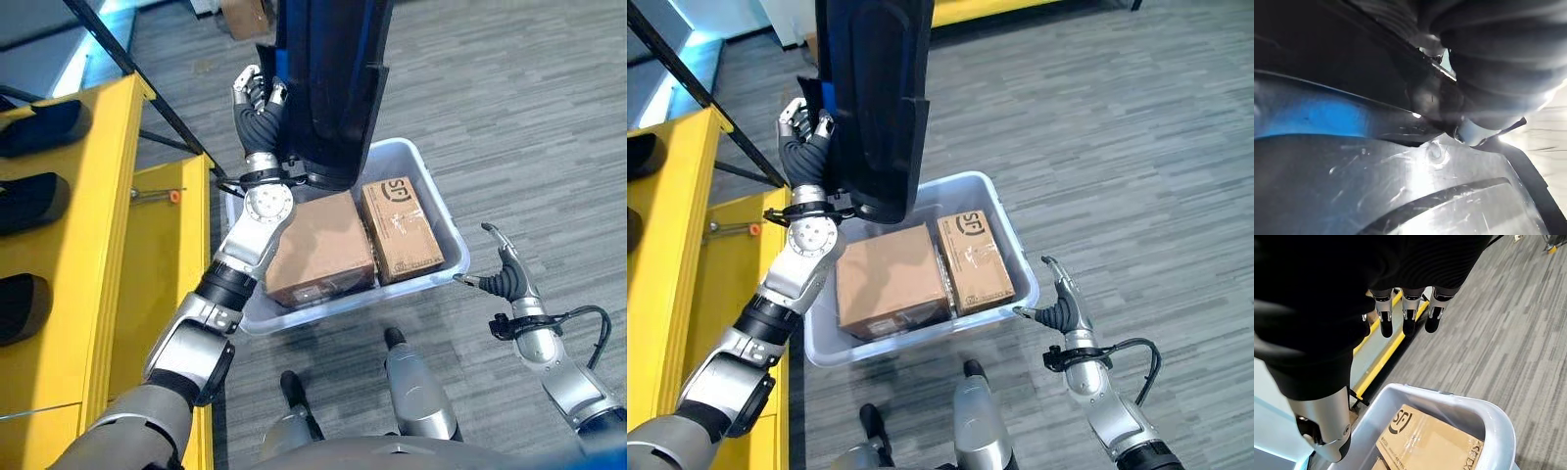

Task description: Move parts from the plastic box to the shelf.

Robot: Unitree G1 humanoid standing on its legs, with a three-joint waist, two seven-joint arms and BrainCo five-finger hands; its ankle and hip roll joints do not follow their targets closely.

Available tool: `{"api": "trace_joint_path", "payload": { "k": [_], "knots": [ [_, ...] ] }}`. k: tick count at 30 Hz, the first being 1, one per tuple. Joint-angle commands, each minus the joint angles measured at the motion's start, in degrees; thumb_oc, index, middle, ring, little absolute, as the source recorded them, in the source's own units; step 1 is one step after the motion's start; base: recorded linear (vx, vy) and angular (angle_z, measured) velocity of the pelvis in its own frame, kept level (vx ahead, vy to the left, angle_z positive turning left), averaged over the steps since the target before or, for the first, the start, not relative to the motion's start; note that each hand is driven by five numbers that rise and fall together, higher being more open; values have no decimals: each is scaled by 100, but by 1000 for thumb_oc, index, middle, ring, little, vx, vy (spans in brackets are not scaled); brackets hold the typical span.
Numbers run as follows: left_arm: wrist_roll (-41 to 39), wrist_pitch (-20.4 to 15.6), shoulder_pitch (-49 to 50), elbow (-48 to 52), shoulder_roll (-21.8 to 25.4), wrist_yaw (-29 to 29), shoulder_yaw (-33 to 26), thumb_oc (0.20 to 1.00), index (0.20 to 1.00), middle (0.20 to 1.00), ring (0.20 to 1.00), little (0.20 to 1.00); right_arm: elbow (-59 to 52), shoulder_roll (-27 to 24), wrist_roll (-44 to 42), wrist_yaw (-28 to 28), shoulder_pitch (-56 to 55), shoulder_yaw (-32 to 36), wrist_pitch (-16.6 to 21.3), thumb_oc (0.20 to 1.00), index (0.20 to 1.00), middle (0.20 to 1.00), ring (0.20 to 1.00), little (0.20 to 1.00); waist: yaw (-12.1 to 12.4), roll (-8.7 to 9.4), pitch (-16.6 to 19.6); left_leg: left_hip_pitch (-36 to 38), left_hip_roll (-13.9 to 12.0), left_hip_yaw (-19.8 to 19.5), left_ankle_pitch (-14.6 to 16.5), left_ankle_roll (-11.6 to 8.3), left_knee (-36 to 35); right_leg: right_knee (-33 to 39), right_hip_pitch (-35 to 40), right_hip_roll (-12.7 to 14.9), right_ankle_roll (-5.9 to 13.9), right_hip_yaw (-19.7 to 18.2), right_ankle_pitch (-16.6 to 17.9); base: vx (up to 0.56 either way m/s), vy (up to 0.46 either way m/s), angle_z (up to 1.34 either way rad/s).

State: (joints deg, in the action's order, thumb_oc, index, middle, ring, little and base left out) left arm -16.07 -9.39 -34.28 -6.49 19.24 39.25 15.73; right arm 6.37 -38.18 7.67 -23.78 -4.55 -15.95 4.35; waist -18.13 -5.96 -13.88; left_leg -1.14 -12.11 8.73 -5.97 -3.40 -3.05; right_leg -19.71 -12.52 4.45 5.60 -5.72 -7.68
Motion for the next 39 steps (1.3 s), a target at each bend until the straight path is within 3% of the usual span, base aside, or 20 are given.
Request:
{"api": "trace_joint_path", "payload": {
  "k": [1, 8, 11, 14, 16, 17, 18, 19, 20, 22, 24, 25, 27, 32, 39],
  "knots": [
    [91, -249, 132, 296, 482, -260, -461, 200, 200, 200, 200, 200, -307, 265, 39, 133, -33, 289, 428, 1000, 1000, 1000, 1000, 1000, 16, 470, -15, 53, -266, -49, 615, -243, 163, 849, 706, 17, -178, 26, -252, 8, 7, 7],
    [328, 12, 839, 952, 393, -402, -519, 200, 200, 200, 200, 200, -574, 390, -741, 374, 26, 472, 661, 1000, 1000, 1000, 1000, 1000, 301, 453, -3, 79, -241, -223, 612, -238, 174, 841, 831, 69, -196, 252, -313, -47, -32, 11],
    [460, 108, 1531, 1371, 407, -332, -757, 200, 200, 200, 200, 200, -731, 442, -772, 672, 288, 378, 592, 1000, 1000, 1000, 1000, 1000, 648, 284, -121, -33, -176, -668, 471, -251, 150, 310, 811, 91, -338, 458, -666, -75, -16, 20],
    [387, 32, 1920, 1409, 437, -186, -874, 200, 200, 200, 200, 200, -752, 422, -810, 986, 437, 280, 499, 1000, 1000, 1000, 1000, 1000, 783, 222, -156, -47, -205, -817, 318, -305, 16, 127, 835, 71, -413, 521, -815, -16, 32, 40],
    [317, -51, 2180, 1433, 478, -234, -1022, 200, 200, 200, 200, 200, -764, 419, -830, 1153, 407, 303, 463, 1000, 1000, 1000, 1000, 1000, 830, 214, -176, -99, -250, -767, 143, -344, -82, 120, 905, 55, -449, 607, -864, -5, 23, 37],
    [301, -42, 2289, 1454, 460, -293, -1082, 200, 200, 200, 200, 200, -790, 417, -938, 1248, 310, 383, 442, 1000, 1000, 1000, 1000, 1000, 821, 228, -189, -171, -265, -550, 104, -349, -64, 148, 983, 53, -460, 714, -868, -45, -3, 34],
    [242, -47, 2333, 1460, 438, -450, -1103, 200, 200, 200, 200, 200, -838, 422, -1065, 1210, 154, 484, 371, 1000, 1000, 1000, 1000, 1000, 749, 294, -223, -271, -216, -143, 192, -320, 206, 236, 1104, 99, -463, 884, -820, -125, -14, 60],
    [187, -113, 2311, 1399, 416, -669, -1118, 200, 200, 200, 200, 200, -856, 428, -1179, 1117, 20, 602, 330, 1000, 1000, 1000, 1000, 1000, 623, 370, -220, -319, -141, 452, 471, -193, 703, 372, 1183, 171, -453, 1082, -712, -146, -4, 132],
    [195, -157, 2301, 1387, 410, -724, -1111, 200, 200, 200, 200, 200, -854, 433, -1236, 1095, -30, 653, 326, 1000, 1000, 1000, 1000, 1000, 573, 426, -212, -335, -75, 632, 720, -81, 1041, 413, 1198, 215, -450, 1118, -657, -159, 49, 198],
    [362, -373, 2327, 1433, 415, -767, -1086, 200, 200, 200, 200, 200, -806, 400, -1369, 1078, -55, 771, 449, 1000, 1000, 1000, 1000, 1000, 584, 624, -187, -412, 283, 578, 1454, 141, 1995, 615, 1183, 356, -395, 1021, -384, -119, 135, 147],
    [519, -484, 2318, 1533, 459, -863, -1052, 200, 200, 200, 200, 200, -828, 370, -1560, 1046, -58, 884, 500, 1000, 1000, 1000, 1000, 1000, 604, 685, -193, -286, 428, 266, 1515, 108, 2480, 698, 1034, 334, -341, 927, -139, -59, 219, 24],
    [496, -454, 2350, 1698, 574, -1083, -1091, 200, 200, 200, 200, 200, -844, 445, -1644, 1052, -54, 993, 490, 1000, 1000, 1000, 1000, 1000, 636, 664, -177, -17, 642, 238, 1715, 274, 1925, 722, 870, 352, -217, 965, 36, 57, 360, 52],
    [586, -340, 2505, 1911, 666, -1284, -1077, 200, 200, 200, 200, 200, -901, 653, -1881, 1070, -66, 1015, 369, 1000, 1000, 1000, 1000, 1000, 709, 662, -67, 231, 853, 265, 1694, 457, 1382, 929, 854, 325, -92, 1022, 291, 110, 239, 63],
    [649, -133, 2633, 2037, 678, -1306, -996, 200, 200, 200, 200, 200, -838, 848, -1778, 1350, -105, 907, 484, 1000, 1000, 1000, 1000, 1000, 811, 704, 126, 391, 1049, 178, 1584, 534, 847, 1370, 974, 253, 43, 1014, 516, 61, 49, 23],
    [854, -72, 2736, 2120, 653, -1184, -782, 200, 200, 200, 200, 200, -769, 883, -1922, 1379, 136, 466, 471, 1000, 1000, 1000, 1000, 1000, 1084, 734, 229, 473, 1070, -38, 1299, 504, 330, 1535, 1183, 84, -32, 1195, 426, -11, 0, 15]
  ]
}}
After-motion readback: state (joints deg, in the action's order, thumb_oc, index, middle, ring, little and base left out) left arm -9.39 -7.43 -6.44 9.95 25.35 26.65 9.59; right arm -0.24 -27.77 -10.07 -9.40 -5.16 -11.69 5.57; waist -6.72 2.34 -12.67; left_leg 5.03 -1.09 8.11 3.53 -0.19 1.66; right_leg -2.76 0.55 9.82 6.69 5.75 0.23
